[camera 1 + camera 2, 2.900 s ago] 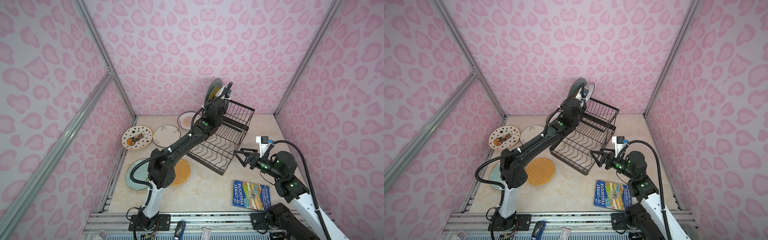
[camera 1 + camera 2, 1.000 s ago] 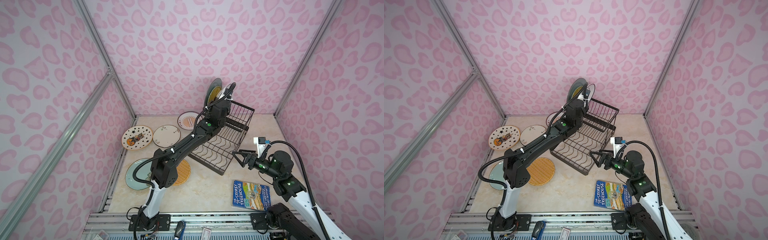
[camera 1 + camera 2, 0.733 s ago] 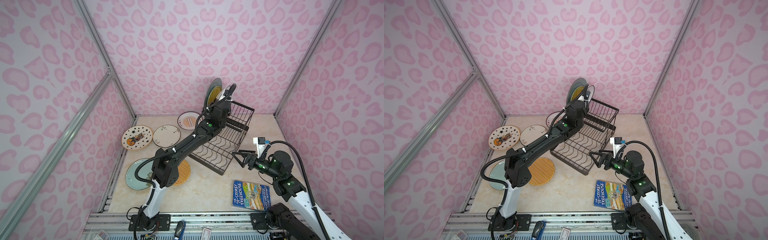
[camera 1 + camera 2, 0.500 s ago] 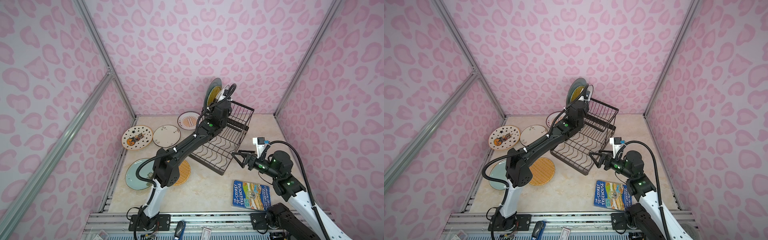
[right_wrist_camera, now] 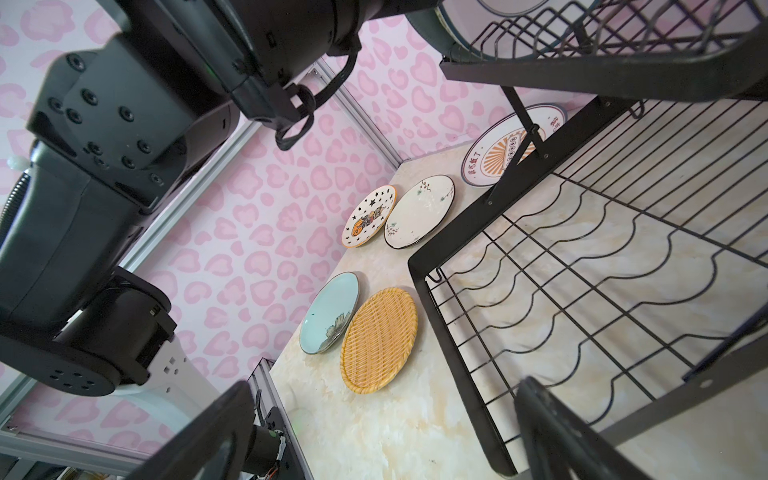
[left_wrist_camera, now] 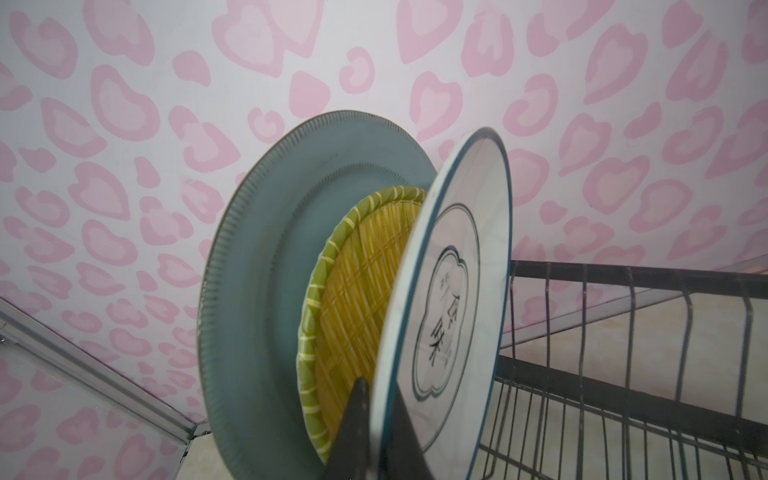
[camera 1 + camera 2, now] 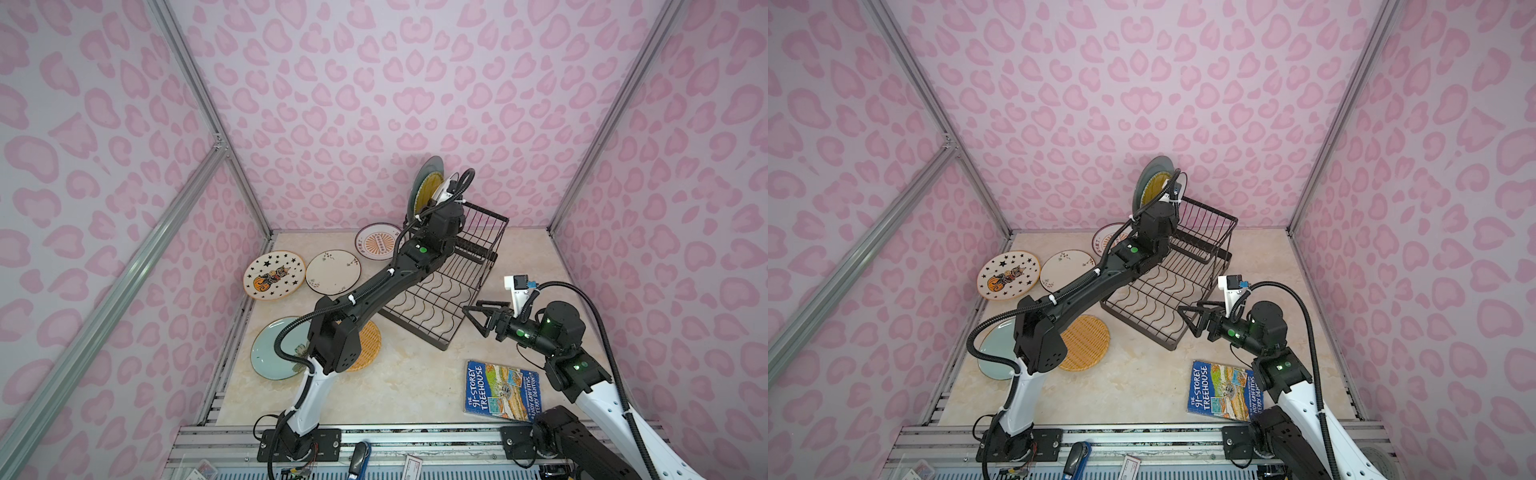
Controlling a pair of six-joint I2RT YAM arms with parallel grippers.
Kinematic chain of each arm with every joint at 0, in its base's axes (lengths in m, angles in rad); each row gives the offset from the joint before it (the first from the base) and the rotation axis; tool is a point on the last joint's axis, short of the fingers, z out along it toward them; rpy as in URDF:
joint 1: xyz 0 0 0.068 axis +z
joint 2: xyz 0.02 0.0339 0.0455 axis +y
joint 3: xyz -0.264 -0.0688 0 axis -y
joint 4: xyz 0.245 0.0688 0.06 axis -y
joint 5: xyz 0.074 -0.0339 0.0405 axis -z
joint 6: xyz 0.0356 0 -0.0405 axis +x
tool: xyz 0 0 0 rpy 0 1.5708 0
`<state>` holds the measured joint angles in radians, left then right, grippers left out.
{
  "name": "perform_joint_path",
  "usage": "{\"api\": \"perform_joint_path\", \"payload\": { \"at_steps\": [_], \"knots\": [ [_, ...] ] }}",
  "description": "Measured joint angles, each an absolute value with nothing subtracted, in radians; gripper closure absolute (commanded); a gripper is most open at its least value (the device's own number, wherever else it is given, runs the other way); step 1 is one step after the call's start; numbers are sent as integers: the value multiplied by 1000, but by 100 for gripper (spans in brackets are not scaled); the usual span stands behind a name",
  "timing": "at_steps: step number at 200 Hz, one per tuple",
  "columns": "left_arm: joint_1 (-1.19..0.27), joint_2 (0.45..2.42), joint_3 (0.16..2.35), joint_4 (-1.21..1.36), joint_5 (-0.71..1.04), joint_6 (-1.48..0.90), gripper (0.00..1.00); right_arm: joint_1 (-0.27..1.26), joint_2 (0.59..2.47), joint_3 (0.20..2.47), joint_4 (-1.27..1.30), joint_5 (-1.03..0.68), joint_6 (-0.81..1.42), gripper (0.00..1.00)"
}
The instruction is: Load the plates into the dish rack
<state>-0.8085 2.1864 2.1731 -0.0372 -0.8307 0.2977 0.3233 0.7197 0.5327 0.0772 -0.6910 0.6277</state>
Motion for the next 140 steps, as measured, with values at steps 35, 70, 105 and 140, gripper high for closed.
{"api": "perform_joint_path", "payload": {
  "at_steps": [35,70,105,140],
  "knots": [
    [-809,2199,2199,-62,-833,284,94,323,716,532,75,-693,617,3],
    [-809,2201,2217,-91,-844,273,79,323,712,532,68,-693,614,3],
    [-808,2201,2222,-104,-858,270,72,323,711,532,65,-694,613,3],
    [-807,2201,2226,-103,-876,274,66,323,710,532,65,-694,614,3]
  ]
}}
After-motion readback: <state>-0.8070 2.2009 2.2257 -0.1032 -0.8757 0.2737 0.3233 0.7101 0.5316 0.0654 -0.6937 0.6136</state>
